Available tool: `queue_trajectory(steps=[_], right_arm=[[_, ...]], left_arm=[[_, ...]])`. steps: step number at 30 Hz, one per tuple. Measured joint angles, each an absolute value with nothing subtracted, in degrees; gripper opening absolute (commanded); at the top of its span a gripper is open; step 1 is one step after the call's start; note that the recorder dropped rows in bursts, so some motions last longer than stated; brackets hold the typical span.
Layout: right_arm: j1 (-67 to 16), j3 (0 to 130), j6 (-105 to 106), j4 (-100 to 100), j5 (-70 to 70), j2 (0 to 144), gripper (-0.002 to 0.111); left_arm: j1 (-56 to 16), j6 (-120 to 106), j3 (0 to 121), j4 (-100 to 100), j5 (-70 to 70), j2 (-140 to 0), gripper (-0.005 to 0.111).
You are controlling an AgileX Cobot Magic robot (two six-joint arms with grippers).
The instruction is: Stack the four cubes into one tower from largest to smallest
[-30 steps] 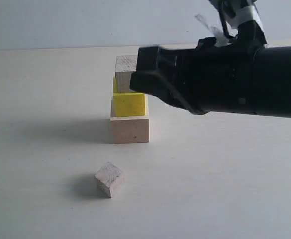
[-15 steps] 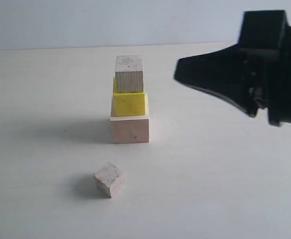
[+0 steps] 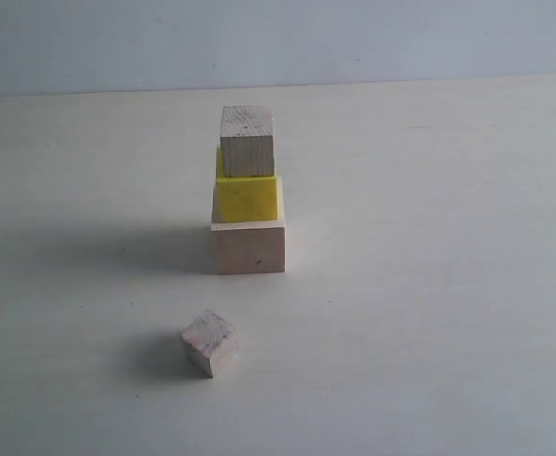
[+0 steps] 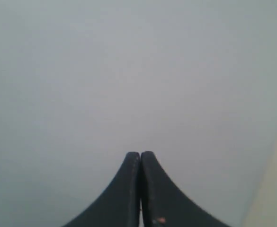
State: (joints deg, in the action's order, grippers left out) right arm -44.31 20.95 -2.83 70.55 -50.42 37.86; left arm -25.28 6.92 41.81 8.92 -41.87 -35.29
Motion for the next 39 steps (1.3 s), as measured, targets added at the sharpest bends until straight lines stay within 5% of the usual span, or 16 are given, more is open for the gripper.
queue_trajectory(steps=[7,17,31,39], right_arm=[[-44.3,23.5,2.8,23.3,-54.0,37.9,0.000],[-44.3,35.1,-34.6,-40.1,-9.2,44.4,0.000],[-44.3,35.5,-68.5,-93.1,-18.8,63.5,0.000],[-44.3,35.5,-68.4,-99.6,-18.8,65.0,0.000]], left_arm=[[-25.3,6.9,41.8,8.9,-41.9,-35.3,0.000],[-25.3,6.8,41.8,9.3,-41.9,-35.3,0.000],[-25.3,6.7,41.8,9.5,-41.9,-35.3,0.000],[-25.3,6.4,41.8,9.4,-41.9,-35.3,0.000]])
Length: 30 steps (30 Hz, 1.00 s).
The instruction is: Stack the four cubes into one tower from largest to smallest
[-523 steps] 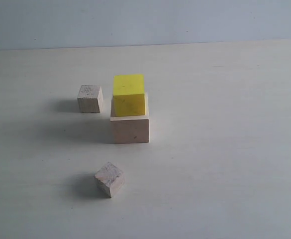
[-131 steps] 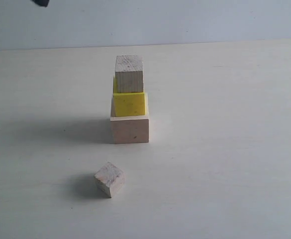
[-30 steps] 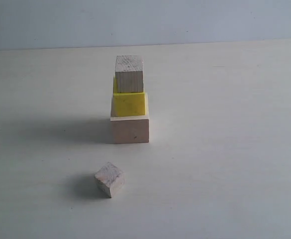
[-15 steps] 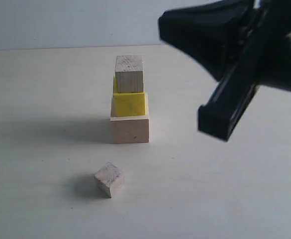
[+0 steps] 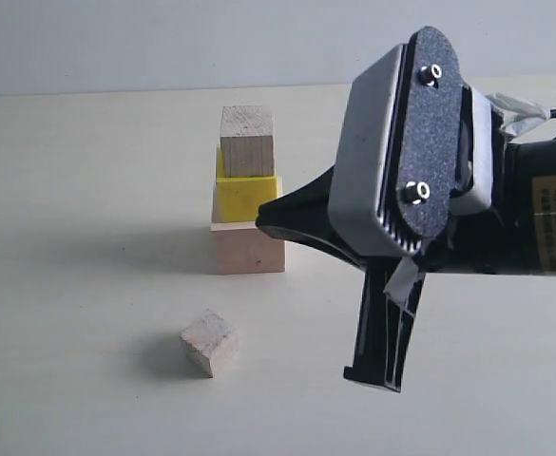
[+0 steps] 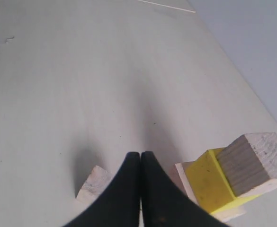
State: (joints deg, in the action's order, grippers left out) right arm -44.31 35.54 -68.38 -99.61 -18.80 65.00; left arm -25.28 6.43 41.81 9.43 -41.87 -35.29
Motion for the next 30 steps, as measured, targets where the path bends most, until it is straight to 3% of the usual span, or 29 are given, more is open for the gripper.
queue_trajectory(steps=[6,12,17,22,27,30], right_arm=[[-44.4,35.5,-65.8,-99.9,-16.1,65.0,0.000],[-44.4,35.8,-73.2,-98.4,9.5,64.2,0.000],[-44.4,37.7,-79.4,-85.0,30.6,59.1,0.000],[-44.4,38.2,-80.1,-62.9,36.5,52.6,0.000],[-44.4,38.2,-60.4,-39.6,32.0,49.1,0.000],[-44.4,38.2,-32.1,-19.8,25.6,49.2,0.000]], left_arm=[[-25.3,6.4,41.6,8.8,-41.9,-35.3,0.000],[-25.3,6.4,41.6,8.6,-41.9,-35.3,0.000],[-25.3,6.4,41.6,8.4,-41.9,-35.3,0.000],[-25.3,6.4,41.6,8.3,-41.9,-35.3,0.000],[-25.3,6.4,41.6,7.9,-41.3,-35.3,0.000],[-25.3,6.4,41.6,7.8,-40.1,-35.3,0.000]])
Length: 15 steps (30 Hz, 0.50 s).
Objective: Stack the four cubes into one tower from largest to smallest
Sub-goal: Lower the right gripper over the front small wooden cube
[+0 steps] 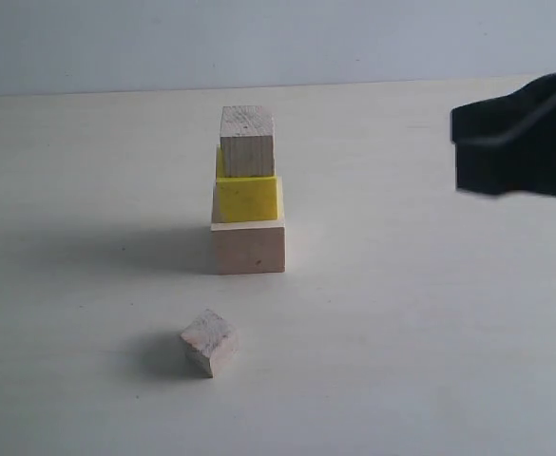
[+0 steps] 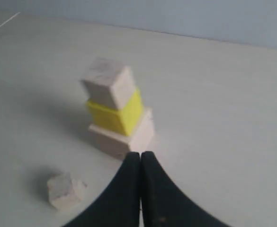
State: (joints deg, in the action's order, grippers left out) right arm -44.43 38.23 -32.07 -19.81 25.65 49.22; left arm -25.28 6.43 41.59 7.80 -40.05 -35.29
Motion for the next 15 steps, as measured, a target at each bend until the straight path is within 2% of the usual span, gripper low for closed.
queue_trajectory(steps=[4,7,15], right_arm=[[-44.4,38.2,16.2,7.4,24.8,50.3,0.000],[-44.4,38.2,37.5,18.0,25.4,52.1,0.000],[-44.4,40.7,41.1,21.2,19.6,59.8,0.000]], left_arm=[[-25.3,6.3,41.6,7.7,-39.4,-35.3,0.000],[-25.3,6.3,41.6,7.7,-39.4,-35.3,0.000],[-25.3,6.3,41.6,7.7,-41.1,-35.3,0.000]])
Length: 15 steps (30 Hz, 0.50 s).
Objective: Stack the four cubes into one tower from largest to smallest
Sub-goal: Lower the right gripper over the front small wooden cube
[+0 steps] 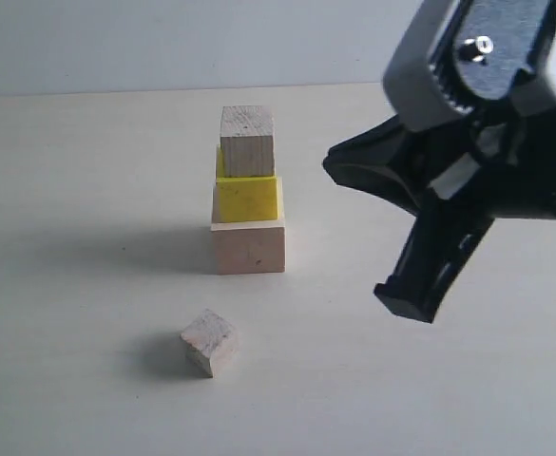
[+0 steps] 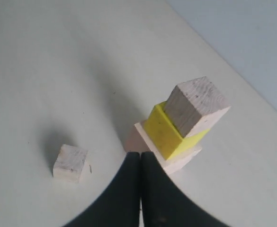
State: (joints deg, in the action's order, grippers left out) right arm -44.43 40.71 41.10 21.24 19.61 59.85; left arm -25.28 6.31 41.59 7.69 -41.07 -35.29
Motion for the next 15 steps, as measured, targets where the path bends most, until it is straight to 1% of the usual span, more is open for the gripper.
queue_trajectory(steps=[7,15], right_arm=[[-45.4,43.0,41.7,23.6,25.6,71.1,0.000],[-52.8,43.3,42.6,24.6,23.9,80.2,0.000]], left_arm=[[-25.3,6.3,41.6,8.6,-41.5,-35.3,0.000],[-25.3,6.3,41.6,9.2,-41.8,-35.3,0.000]])
